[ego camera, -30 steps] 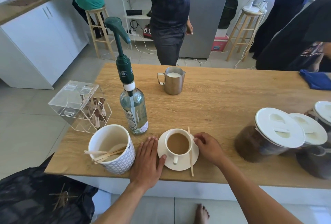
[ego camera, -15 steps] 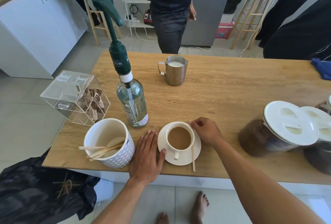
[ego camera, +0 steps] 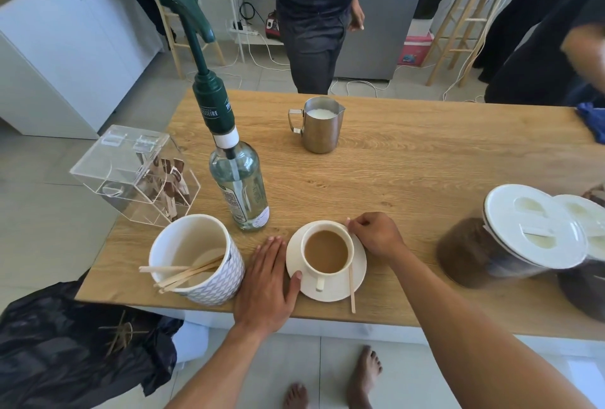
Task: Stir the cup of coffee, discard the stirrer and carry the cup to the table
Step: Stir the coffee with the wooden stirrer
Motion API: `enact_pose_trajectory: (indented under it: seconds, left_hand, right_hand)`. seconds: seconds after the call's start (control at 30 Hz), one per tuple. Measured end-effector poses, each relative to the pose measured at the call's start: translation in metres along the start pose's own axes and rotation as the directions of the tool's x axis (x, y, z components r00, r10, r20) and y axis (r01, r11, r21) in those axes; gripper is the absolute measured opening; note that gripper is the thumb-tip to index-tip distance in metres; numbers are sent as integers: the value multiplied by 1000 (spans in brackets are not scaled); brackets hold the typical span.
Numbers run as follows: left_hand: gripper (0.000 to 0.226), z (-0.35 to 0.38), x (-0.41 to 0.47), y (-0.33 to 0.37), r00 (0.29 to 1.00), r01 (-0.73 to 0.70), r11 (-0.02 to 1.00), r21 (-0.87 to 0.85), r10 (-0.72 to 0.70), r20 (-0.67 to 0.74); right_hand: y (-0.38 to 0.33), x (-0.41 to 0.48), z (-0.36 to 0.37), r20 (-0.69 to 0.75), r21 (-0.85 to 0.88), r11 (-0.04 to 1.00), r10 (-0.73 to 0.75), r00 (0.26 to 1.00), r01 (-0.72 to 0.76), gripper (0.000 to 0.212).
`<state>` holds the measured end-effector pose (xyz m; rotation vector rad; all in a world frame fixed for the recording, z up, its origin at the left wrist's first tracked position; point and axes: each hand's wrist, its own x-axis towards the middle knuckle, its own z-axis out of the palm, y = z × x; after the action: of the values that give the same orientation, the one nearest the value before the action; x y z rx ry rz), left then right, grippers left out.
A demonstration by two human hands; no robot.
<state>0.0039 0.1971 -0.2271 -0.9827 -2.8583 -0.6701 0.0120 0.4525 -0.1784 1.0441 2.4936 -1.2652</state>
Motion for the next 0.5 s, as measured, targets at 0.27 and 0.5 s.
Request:
enact_pose_trajectory:
  seconds: [0.27, 0.5]
  left_hand:
    - [62, -1, -1, 0, 1000, 4, 1000, -4, -4, -3]
    - [63, 2, 0, -1, 1000, -1, 1000, -16, 1, -2]
  right_hand:
    - [1, -9, -18, 22, 161, 987, 22, 1000, -25, 28]
    - [2, -22, -55, -9, 309, 949, -56, 998, 56, 22]
